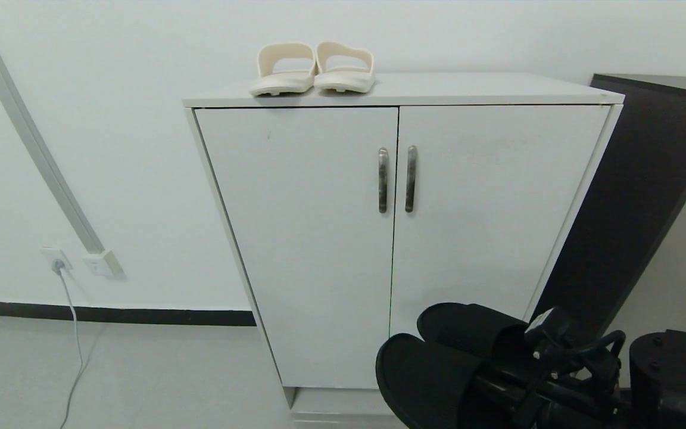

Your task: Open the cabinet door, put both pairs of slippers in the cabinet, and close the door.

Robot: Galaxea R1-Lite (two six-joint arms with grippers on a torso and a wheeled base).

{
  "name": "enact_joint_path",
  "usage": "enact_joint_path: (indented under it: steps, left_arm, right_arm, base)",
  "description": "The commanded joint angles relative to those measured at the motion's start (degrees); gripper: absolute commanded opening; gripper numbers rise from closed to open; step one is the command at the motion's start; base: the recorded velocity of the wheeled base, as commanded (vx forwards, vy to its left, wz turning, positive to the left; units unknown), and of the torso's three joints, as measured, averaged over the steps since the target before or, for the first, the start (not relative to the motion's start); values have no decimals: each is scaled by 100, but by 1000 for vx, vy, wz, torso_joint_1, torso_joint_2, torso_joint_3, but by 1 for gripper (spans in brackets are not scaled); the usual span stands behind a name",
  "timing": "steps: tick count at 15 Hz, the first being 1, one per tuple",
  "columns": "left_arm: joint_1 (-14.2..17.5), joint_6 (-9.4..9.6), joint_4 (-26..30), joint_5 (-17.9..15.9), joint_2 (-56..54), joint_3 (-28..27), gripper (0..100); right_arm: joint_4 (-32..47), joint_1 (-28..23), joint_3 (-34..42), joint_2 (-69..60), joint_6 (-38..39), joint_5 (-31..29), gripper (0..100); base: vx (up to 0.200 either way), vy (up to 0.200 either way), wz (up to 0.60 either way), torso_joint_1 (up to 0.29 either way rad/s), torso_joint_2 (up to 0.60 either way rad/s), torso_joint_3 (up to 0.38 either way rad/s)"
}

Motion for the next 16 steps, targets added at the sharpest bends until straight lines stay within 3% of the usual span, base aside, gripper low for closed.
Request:
enact_joint_path:
  steps: [1,5,7,8,9,11,12,15,16]
  left_arm:
    - [-39,-81,-381,-665,1381,-377,100]
    - [-56,-81,-584,-1439,2629,-869,100]
    - [-74,-89,-768,-1993,3033,-1089,100]
    - [-144,-107,-856,-2494,3376,-1362,100]
    - [-382,-274,-874,-2625,3613,-1634,100]
    - [-1006,-907,-891,-2617,4061,-2328,100]
    - [-1181,-1056,-891,-2608,4255,-2610,100]
    - [-1709,-1091,-891,-2555,4940,-3216,100]
    - [-1981,-1127,-900,-2362,5186,-3418,100]
  right_arm:
    - [-4,6,48,-38,-3,-1,0]
    - [-31,68,74,-74,6,34,0]
    - [-57,68,65,-82,6,34,0]
    - [-180,68,83,-74,6,25,0]
    - [-224,68,100,-65,15,25,0]
    - [-224,68,100,-47,15,25,0]
    - [-224,68,118,-47,15,25,0]
    - [-224,59,127,-30,15,16,0]
    - [-224,59,127,-21,24,16,0]
  base:
    - [0,0,0,0,0,0]
    - [0,0,0,0,0,0]
    - [0,0,0,0,0,0]
    - [0,0,0,0,0,0]
    - [0,0,0,0,0,0]
    - [0,0,0,0,0,0]
    - [0,0,0,0,0,0]
    - [0,0,0,0,0,0]
    - [0,0,0,0,0,0]
